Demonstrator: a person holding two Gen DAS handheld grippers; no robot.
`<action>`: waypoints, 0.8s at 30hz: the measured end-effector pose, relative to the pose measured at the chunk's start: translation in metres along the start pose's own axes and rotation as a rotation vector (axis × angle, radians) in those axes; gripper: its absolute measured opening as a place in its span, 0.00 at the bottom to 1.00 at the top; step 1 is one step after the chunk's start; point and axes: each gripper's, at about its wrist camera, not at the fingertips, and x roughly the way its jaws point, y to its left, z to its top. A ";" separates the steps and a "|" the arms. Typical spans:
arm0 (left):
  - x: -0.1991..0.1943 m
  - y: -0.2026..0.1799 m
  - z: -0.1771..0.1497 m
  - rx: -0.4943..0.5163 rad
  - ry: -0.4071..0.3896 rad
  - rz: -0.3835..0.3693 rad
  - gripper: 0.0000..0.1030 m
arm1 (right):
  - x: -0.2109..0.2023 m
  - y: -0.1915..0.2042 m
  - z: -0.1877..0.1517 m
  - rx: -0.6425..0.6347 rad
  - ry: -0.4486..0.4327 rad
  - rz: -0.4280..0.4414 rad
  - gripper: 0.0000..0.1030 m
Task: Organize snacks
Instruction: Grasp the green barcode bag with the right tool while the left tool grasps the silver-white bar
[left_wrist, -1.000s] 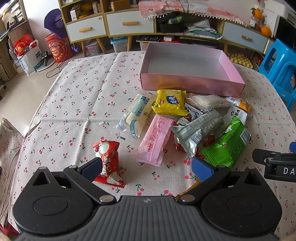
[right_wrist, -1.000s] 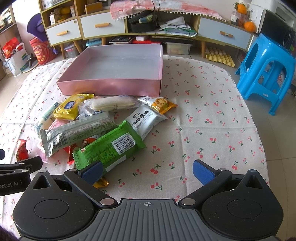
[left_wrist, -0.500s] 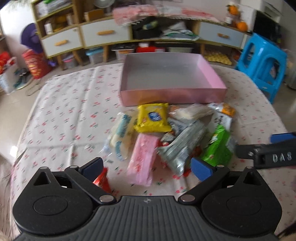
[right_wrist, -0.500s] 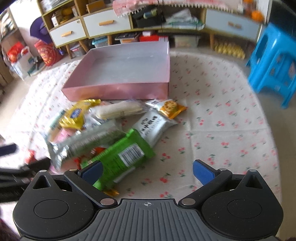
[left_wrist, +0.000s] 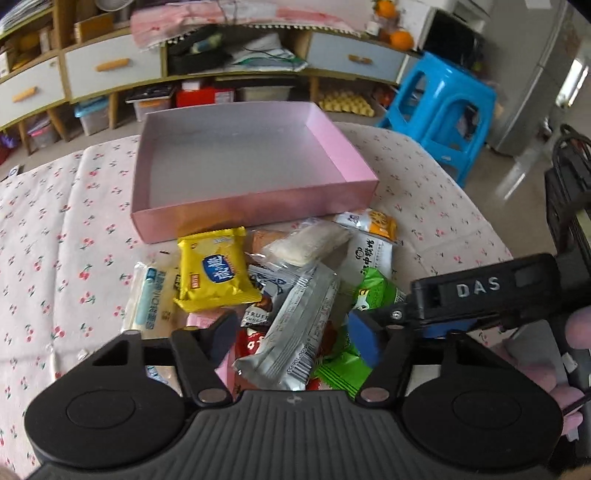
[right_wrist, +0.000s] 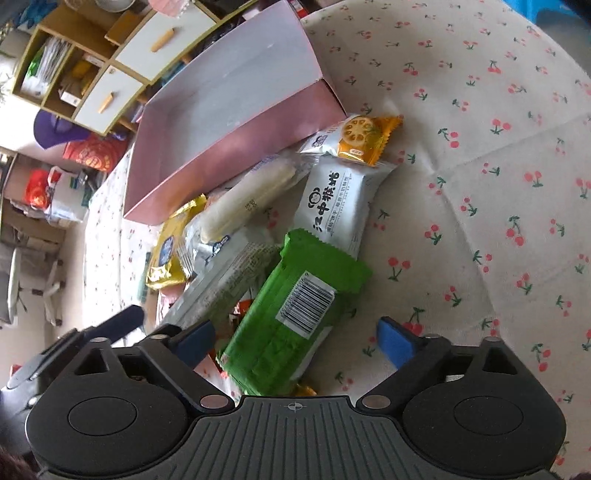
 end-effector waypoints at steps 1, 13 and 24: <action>0.001 -0.001 0.000 0.006 0.002 -0.007 0.52 | 0.001 0.001 0.000 0.009 0.008 0.005 0.78; 0.022 -0.010 -0.002 0.103 0.051 0.042 0.37 | 0.001 0.004 0.003 -0.080 -0.027 -0.045 0.47; 0.020 -0.019 -0.006 0.118 0.051 0.063 0.28 | -0.012 0.013 -0.004 -0.235 -0.123 -0.158 0.42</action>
